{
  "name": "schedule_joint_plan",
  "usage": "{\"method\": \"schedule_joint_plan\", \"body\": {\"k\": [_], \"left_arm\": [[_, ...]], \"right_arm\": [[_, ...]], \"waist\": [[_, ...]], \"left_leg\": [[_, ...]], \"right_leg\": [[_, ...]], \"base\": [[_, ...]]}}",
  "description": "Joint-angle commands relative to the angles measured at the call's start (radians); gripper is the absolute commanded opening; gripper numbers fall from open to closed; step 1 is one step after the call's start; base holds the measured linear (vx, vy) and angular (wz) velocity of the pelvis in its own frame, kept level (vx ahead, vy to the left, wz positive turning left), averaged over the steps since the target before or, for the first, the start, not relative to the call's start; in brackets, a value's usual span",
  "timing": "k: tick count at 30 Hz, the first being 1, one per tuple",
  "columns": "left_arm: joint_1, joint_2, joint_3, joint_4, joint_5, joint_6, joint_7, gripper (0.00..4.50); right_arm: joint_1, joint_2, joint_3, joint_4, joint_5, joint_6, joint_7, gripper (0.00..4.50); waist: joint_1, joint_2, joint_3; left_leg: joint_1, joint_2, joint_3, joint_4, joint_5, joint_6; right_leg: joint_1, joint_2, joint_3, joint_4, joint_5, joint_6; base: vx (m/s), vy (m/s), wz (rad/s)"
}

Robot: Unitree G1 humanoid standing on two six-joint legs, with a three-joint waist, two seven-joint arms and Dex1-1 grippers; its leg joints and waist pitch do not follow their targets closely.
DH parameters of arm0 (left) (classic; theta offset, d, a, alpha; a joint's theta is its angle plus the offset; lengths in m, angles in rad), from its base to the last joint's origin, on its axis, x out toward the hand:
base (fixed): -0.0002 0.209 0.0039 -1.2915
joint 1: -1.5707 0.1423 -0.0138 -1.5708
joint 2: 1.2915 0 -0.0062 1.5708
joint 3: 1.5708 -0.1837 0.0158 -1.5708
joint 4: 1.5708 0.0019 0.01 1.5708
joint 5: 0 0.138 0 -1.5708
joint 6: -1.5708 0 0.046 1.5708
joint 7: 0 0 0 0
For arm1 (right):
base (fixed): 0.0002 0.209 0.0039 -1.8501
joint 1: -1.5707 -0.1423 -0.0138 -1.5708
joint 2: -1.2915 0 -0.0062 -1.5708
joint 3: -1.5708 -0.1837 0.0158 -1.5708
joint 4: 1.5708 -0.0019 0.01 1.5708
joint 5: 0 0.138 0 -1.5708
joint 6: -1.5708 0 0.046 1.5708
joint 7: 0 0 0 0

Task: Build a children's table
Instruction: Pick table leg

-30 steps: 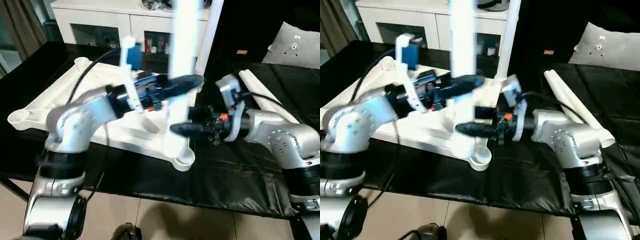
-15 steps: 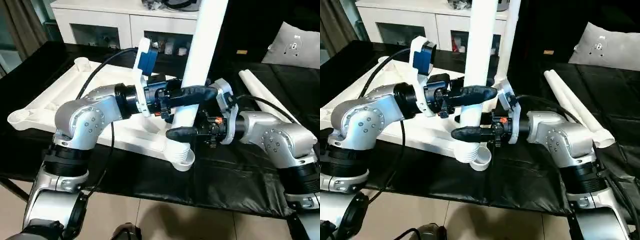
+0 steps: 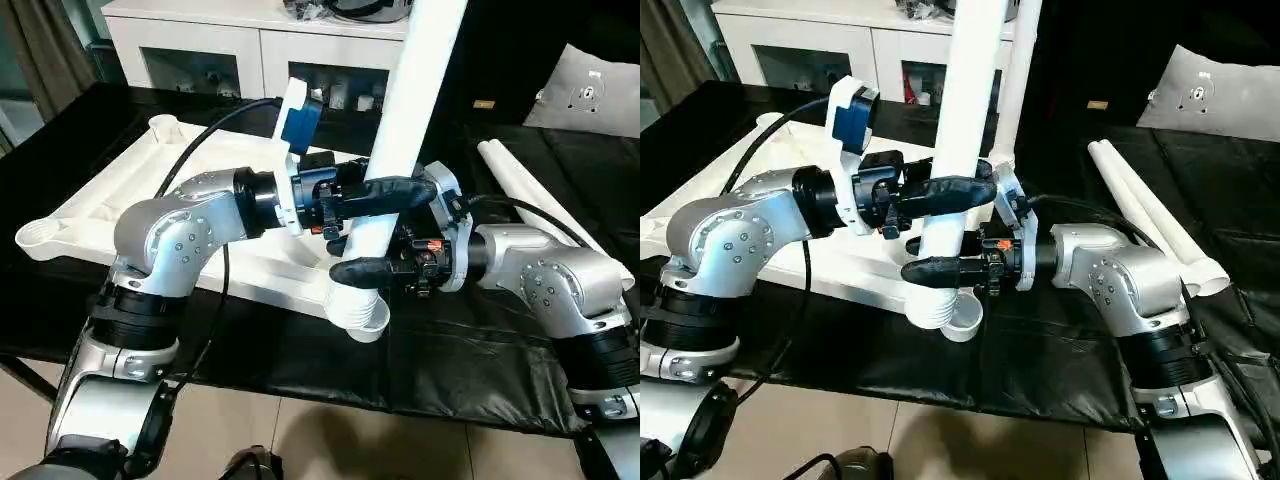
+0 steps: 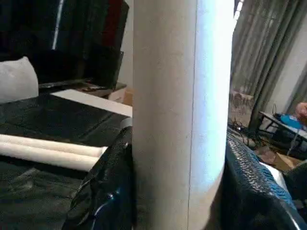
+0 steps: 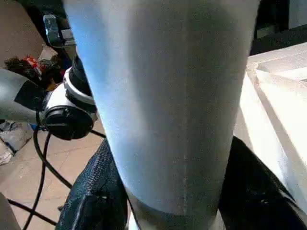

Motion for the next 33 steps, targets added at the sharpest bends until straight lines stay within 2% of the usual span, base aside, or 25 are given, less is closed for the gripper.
{"method": "schedule_joint_plan", "body": {"k": [1,3,4,5,6,7,8,9,10,11,12,13,14,15,19,20,21,23,26,27,28,29,30,31,33], "left_arm": [[-0.036,-0.013,0.009,-0.017,0.005,-0.011,0.024,1.84],[-0.028,-0.025,0.019,-0.047,-0.024,-0.015,0.007,2.54],[-0.021,-0.036,0.026,-0.065,-0.048,-0.006,0.004,2.54],[-0.010,-0.065,0.042,-0.093,-0.086,0.006,0.017,2.54],[-0.009,-0.067,0.043,-0.095,-0.088,0.006,0.019,2.56],[-0.002,-0.094,0.055,-0.104,-0.109,0.002,0.039,2.82],[-0.001,-0.101,0.058,-0.106,-0.111,-0.001,0.046,2.82],[0.001,-0.118,0.063,-0.109,-0.115,-0.008,0.066,2.98],[0.003,-0.135,0.070,-0.112,-0.118,-0.016,0.087,2.98],[0.004,-0.153,0.077,-0.111,-0.118,-0.025,0.111,2.98],[0.004,-0.171,0.083,-0.109,-0.116,-0.037,0.131,3.01],[0.004,-0.178,0.085,-0.108,-0.115,-0.041,0.139,3.29],[0.005,-0.206,0.100,-0.106,-0.109,-0.073,0.174,3.39],[0.003,-0.217,0.109,-0.103,-0.109,-0.082,0.191,3.39],[-0.008,-0.287,0.189,-0.081,-0.121,-0.142,0.300,3.77],[-0.008,-0.287,0.189,-0.081,-0.121,-0.142,0.300,3.77],[-0.009,-0.306,0.230,-0.073,-0.118,-0.175,0.350,3.77],[-0.010,-0.310,0.250,-0.069,-0.116,-0.191,0.373,3.77],[0.002,-0.287,0.317,-0.059,-0.089,-0.227,0.465,3.77],[0.006,-0.277,0.330,-0.056,-0.078,-0.232,0.485,3.77],[0.023,-0.257,0.338,-0.061,-0.059,-0.225,0.504,3.77],[0.027,-0.253,0.338,-0.064,-0.053,-0.224,0.506,3.77],[0.071,-0.216,0.327,-0.087,0.000,-0.215,0.529,3.77],[0.076,-0.211,0.324,-0.090,0.008,-0.214,0.531,3.77],[0.164,-0.135,0.265,-0.133,0.131,-0.196,0.557,3.77]], "right_arm": [[0.006,0.005,0.004,0.005,-0.009,0.010,-0.017,1.97],[0.013,0.012,-0.003,0.001,0.000,0.018,-0.028,1.96],[0.017,0.015,-0.006,-0.003,0.006,0.022,-0.031,1.96],[0.027,0.027,-0.015,-0.014,0.020,0.027,-0.042,1.96],[0.028,0.028,-0.016,-0.015,0.021,0.027,-0.043,1.96],[0.036,0.037,-0.022,-0.021,0.027,0.027,-0.054,1.95],[0.039,0.040,-0.023,-0.023,0.028,0.026,-0.057,1.95],[0.046,0.046,-0.026,-0.028,0.029,0.024,-0.062,1.94],[0.051,0.052,-0.028,-0.032,0.032,0.026,-0.070,1.94],[0.057,0.057,-0.030,-0.035,0.033,0.026,-0.078,1.94],[0.062,0.064,-0.033,-0.040,0.035,0.026,-0.086,1.94],[0.065,0.066,-0.034,-0.042,0.035,0.026,-0.089,1.94],[0.076,0.082,-0.044,-0.054,0.046,0.028,-0.106,1.94],[0.080,0.087,-0.048,-0.057,0.050,0.029,-0.113,1.94],[0.110,0.136,-0.091,-0.082,0.079,0.025,-0.179,1.94],[0.110,0.136,-0.091,-0.082,0.079,0.025,-0.179,1.94],[0.135,0.166,-0.116,-0.104,0.087,0.010,-0.231,1.93],[0.147,0.178,-0.124,-0.116,0.084,-0.005,-0.252,1.93],[0.187,0.216,-0.162,-0.161,0.042,-0.043,-0.383,1.91],[0.192,0.220,-0.168,-0.169,0.026,-0.050,-0.416,1.91],[0.199,0.223,-0.171,-0.185,0.010,-0.058,-0.443,1.91],[0.201,0.224,-0.172,-0.188,0.008,-0.058,-0.447,1.91],[0.217,0.225,-0.174,-0.220,-0.016,-0.068,-0.483,1.91],[0.219,0.225,-0.174,-0.224,-0.019,-0.069,-0.488,1.91],[0.247,0.227,-0.179,-0.267,-0.078,-0.096,-0.562,1.91]], "waist": [[0.003,-0.009,-0.078],[0.003,-0.009,-0.078],[0.003,-0.010,-0.078],[0.003,-0.002,-0.078],[0.003,-0.004,-0.079],[0.003,-0.004,-0.079],[0.003,-0.005,-0.078],[0.003,-0.002,-0.078],[0.005,0.006,-0.078],[0.004,0.000,-0.077],[0.004,-0.001,-0.077],[0.004,-0.003,-0.076],[0.006,0.007,-0.076],[0.003,0.001,-0.075],[0.002,0.003,-0.074],[0.002,0.003,-0.074],[0.002,0.006,-0.074],[0.001,0.005,-0.075],[-0.003,0.010,-0.073],[-0.006,0.009,-0.073],[-0.009,0.014,-0.073],[-0.012,0.013,-0.071],[-0.010,0.015,-0.072],[-0.011,0.017,-0.072],[-0.015,0.023,-0.073]], "left_leg": [[0.037,0.052,-0.021,-0.071,-0.261,-0.036],[0.037,0.053,-0.021,-0.070,-0.257,-0.033],[0.037,0.052,-0.020,-0.070,-0.257,-0.032],[0.037,0.054,-0.022,-0.071,-0.262,-0.034],[0.037,0.055,-0.021,-0.070,-0.264,-0.034],[0.037,0.054,-0.021,-0.070,-0.267,-0.030],[0.037,0.054,-0.021,-0.070,-0.267,-0.029],[0.036,0.053,-0.021,-0.070,-0.271,-0.030],[0.037,0.054,-0.023,-0.071,-0.280,-0.034],[0.038,0.054,-0.023,-0.071,-0.295,-0.039],[0.038,0.054,-0.024,-0.072,-0.297,-0.040],[0.037,0.053,-0.024,-0.072,-0.309,-0.043],[0.037,0.052,-0.027,-0.072,-0.312,-0.045],[0.038,0.054,-0.026,-0.074,-0.324,-0.046],[0.036,0.053,-0.029,-0.075,-0.342,-0.051],[0.036,0.053,-0.029,-0.075,-0.342,-0.051],[0.038,0.053,-0.030,-0.077,-0.348,-0.054],[0.038,0.053,-0.031,-0.078,-0.350,-0.058],[0.041,0.053,-0.034,-0.081,-0.372,-0.075],[0.041,0.051,-0.034,-0.083,-0.376,-0.080],[0.045,0.051,-0.035,-0.083,-0.387,-0.087],[0.044,0.050,-0.034,-0.084,-0.392,-0.088],[0.046,0.051,-0.035,-0.085,-0.396,-0.091],[0.047,0.052,-0.035,-0.086,-0.398,-0.091],[0.048,0.055,-0.038,-0.091,-0.403,-0.102]], "right_leg": [[0.041,-0.064,0.041,-0.074,-0.240,-0.198],[0.041,-0.064,0.041,-0.074,-0.235,-0.200],[0.041,-0.064,0.041,-0.074,-0.235,-0.200],[0.041,-0.064,0.041,-0.072,-0.229,-0.206],[0.041,-0.065,0.041,-0.072,-0.218,-0.213],[0.042,-0.063,0.040,-0.072,-0.201,-0.220],[0.042,-0.063,0.040,-0.072,-0.199,-0.221],[0.043,-0.062,0.040,-0.073,-0.205,-0.219],[0.042,-0.063,0.040,-0.073,-0.213,-0.217],[0.042,-0.063,0.040,-0.078,-0.231,-0.211],[0.043,-0.063,0.040,-0.078,-0.236,-0.207],[0.043,-0.065,0.040,-0.082,-0.260,-0.197],[0.044,-0.066,0.040,-0.082,-0.268,-0.192],[0.042,-0.065,0.040,-0.088,-0.281,-0.183],[0.042,-0.065,0.039,-0.091,-0.299,-0.171],[0.042,-0.065,0.039,-0.091,-0.299,-0.171],[0.041,-0.064,0.039,-0.093,-0.309,-0.162],[0.041,-0.063,0.039,-0.092,-0.304,-0.152],[0.037,-0.062,0.039,-0.095,-0.324,-0.130],[0.036,-0.060,0.038,-0.095,-0.329,-0.121],[0.033,-0.058,0.039,-0.097,-0.343,-0.108],[0.035,-0.057,0.038,-0.097,-0.350,-0.103],[0.032,-0.059,0.040,-0.099,-0.357,-0.094],[0.031,-0.058,0.040,-0.099,-0.355,-0.089],[0.029,-0.055,0.043,-0.098,-0.345,-0.063]], "base": [[0.000,0.000,0.00],[0.000,0.000,0.00],[0.000,0.000,0.00],[0.000,0.000,0.00],[0.000,0.000,0.00],[0.000,0.000,0.00],[0.000,0.000,0.00],[0.000,0.000,0.00],[0.000,0.000,0.00],[0.000,0.000,0.00],[0.000,0.000,0.00],[0.000,0.000,0.00],[0.000,0.000,0.00],[0.000,0.000,0.00],[0.000,0.000,0.00],[0.000,0.000,0.00],[0.000,0.000,0.00],[0.000,0.000,0.00],[0.000,0.000,0.00],[0.000,0.000,0.00],[0.000,0.000,0.00],[0.000,0.000,0.00],[0.000,0.000,0.00],[0.000,0.000,0.00],[0.000,0.000,0.00]]}}
